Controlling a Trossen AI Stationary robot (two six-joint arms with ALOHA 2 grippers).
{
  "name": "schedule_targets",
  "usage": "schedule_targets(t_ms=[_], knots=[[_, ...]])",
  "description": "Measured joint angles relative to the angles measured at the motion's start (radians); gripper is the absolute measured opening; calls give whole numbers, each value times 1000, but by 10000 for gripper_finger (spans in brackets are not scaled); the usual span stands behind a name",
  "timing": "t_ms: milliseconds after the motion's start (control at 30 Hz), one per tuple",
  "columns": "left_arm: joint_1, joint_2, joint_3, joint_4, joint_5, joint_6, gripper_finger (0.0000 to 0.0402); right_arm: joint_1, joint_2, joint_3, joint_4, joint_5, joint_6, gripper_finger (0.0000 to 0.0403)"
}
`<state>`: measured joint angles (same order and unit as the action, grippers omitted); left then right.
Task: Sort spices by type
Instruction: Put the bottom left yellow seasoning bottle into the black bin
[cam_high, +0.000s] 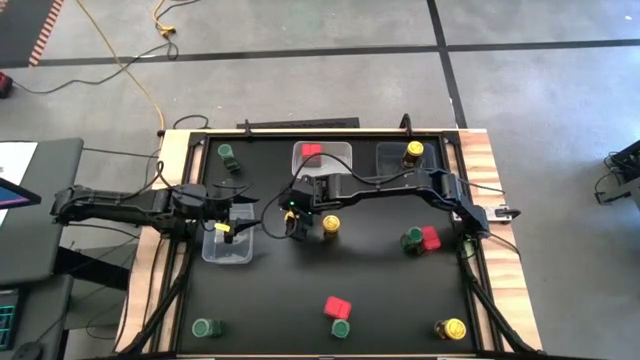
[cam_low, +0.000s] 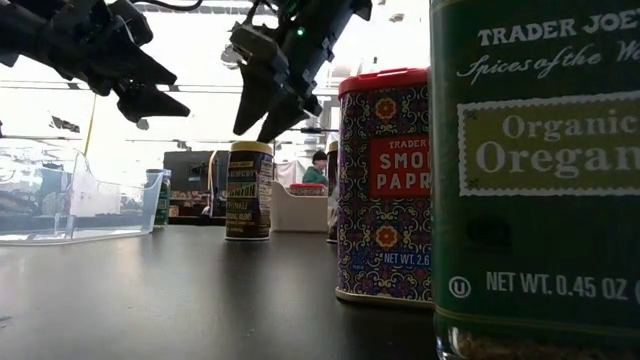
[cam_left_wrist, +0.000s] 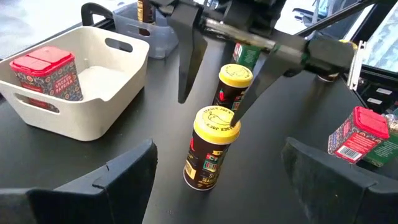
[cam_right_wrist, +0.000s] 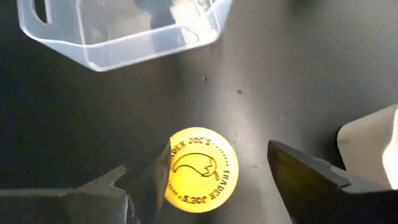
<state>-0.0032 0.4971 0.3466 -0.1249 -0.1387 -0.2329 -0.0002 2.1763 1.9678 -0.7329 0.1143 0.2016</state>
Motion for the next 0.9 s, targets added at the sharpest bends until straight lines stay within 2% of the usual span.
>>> schedule_targets(t_ms=[267,567,900], knots=[[0,0,0,0,0,-3,330,-2,0,10,-16,-20,1,310],[0,0,0,0,0,-14,330,-8,0,24,-26,-36,-6,395],[0,0,0,-1,0,-14,330,-14,5,22,-45,-37,29,371]])
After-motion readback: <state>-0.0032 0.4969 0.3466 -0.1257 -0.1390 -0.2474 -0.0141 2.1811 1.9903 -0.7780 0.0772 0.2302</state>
